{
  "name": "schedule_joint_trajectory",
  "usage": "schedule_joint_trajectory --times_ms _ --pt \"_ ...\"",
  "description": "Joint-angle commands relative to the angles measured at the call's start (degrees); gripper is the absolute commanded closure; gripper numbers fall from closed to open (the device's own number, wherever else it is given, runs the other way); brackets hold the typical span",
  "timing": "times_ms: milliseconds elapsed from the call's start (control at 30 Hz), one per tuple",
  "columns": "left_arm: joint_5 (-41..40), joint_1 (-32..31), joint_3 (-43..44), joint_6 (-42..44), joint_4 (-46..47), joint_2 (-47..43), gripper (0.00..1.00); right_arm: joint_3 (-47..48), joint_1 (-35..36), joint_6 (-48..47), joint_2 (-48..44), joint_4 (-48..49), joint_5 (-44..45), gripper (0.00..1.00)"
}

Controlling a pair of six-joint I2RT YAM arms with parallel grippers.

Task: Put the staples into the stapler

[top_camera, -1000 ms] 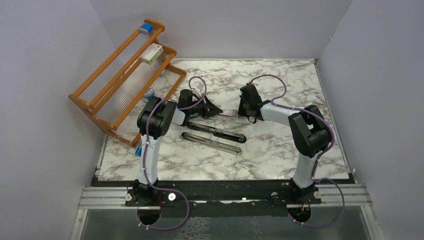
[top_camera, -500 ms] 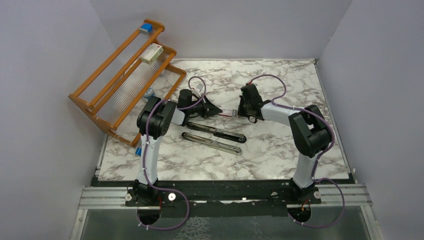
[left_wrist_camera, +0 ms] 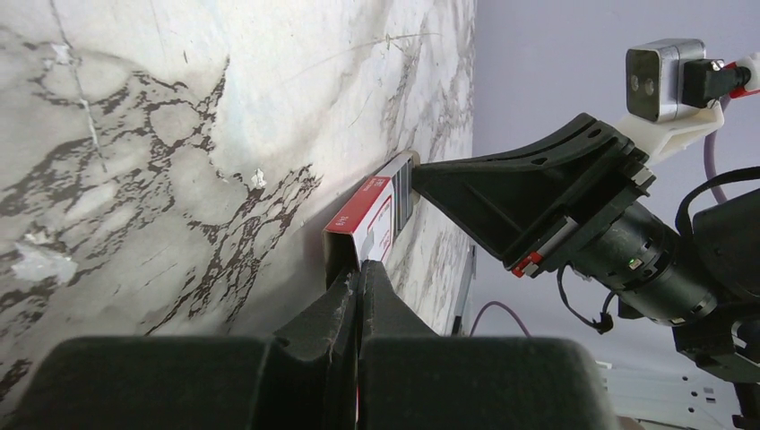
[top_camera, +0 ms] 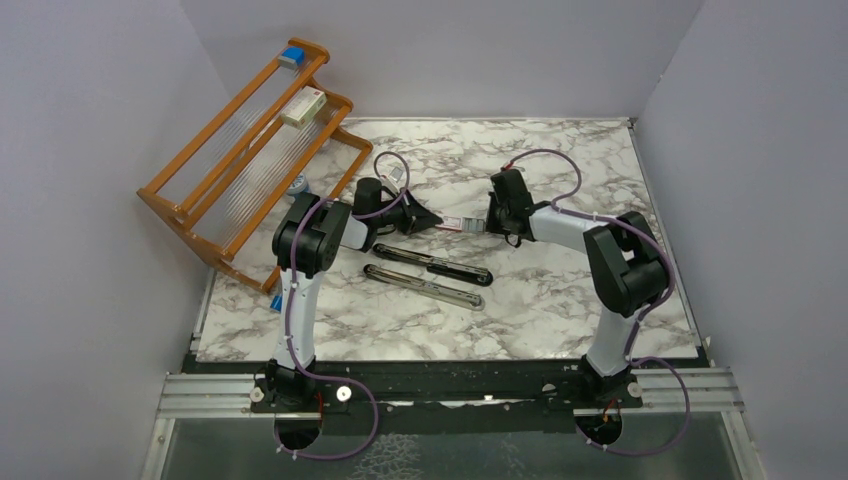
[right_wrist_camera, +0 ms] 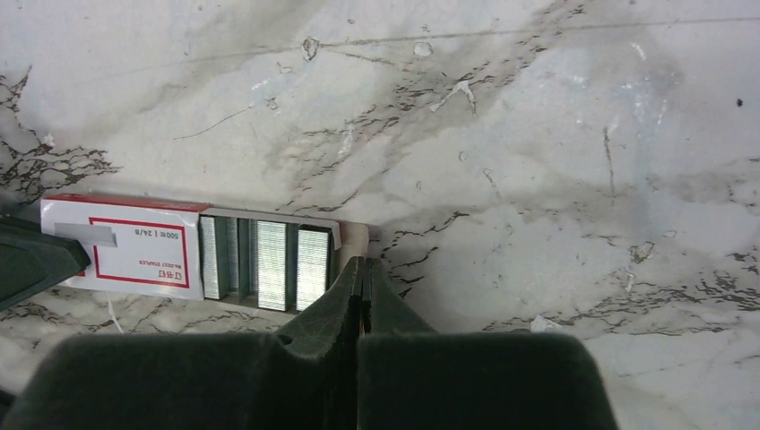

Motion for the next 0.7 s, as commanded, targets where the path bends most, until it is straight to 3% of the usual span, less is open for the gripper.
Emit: schedule_joint_trajectory --times_ms 0,500,667 --pt "1.54 0.85 0.37 0.79 2.07 0.89 1.00 -1.63 -0.94 -1.92 -2.11 -2.82 4.39 0.99" --pt "1.82 1.10 0.51 0.92 2.11 1.06 1.00 -2.25 -1.21 -2.31 -3.12 -3.18 5.03 0.99" --pt "2.05 1.10 0.62 0.93 2.08 0.84 0.85 -2.68 -1.19 -1.92 -4.41 -2.17 3.14 0.88"
